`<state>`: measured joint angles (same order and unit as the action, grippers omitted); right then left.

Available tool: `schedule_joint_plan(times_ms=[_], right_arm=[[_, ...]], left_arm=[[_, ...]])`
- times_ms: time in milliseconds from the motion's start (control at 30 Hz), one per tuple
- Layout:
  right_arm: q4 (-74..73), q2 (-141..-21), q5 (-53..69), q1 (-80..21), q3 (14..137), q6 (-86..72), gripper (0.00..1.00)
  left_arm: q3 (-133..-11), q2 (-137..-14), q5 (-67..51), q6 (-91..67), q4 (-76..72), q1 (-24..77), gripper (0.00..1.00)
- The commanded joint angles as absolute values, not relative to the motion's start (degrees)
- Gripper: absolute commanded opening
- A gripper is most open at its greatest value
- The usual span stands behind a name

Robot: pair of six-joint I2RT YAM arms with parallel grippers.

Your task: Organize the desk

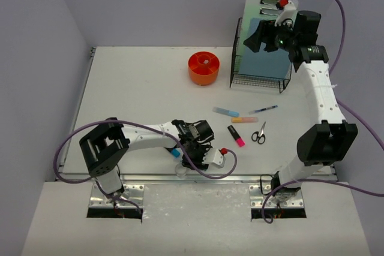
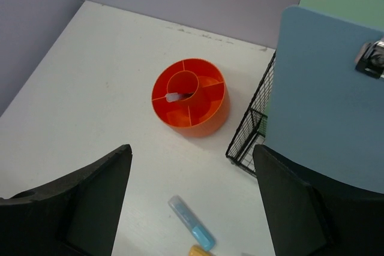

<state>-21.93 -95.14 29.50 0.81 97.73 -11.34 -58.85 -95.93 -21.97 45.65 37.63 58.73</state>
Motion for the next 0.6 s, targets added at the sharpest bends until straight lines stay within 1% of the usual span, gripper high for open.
schedule_joint_plan(times_ms=[0, 367, 433, 500, 567], right_arm=[[-24.04, -93.29, 34.50, 2.24, 94.79, -12.88, 0.82], [-23.12, -91.67, 36.64, 4.79, 92.24, -12.79, 0.82], [-23.12, -91.70, 36.91, 5.37, 92.40, -12.63, 0.82], [-23.04, -91.77, 36.93, 5.73, 92.47, -12.56, 0.82], [-23.28, -91.92, 37.25, 6.05, 92.71, -12.49, 0.81]], left_arm=[[-63.38, -98.59, -20.83, 47.20, 38.94, 59.68, 0.39], [-64.65, -106.45, -17.08, 46.53, 36.86, 61.36, 0.34], [-64.46, -107.36, -16.19, 46.72, 36.65, 62.10, 0.32], [-64.25, -108.23, -15.48, 47.06, 36.56, 62.41, 0.28], [-64.16, -109.11, -13.89, 47.94, 36.40, 62.57, 0.18]])
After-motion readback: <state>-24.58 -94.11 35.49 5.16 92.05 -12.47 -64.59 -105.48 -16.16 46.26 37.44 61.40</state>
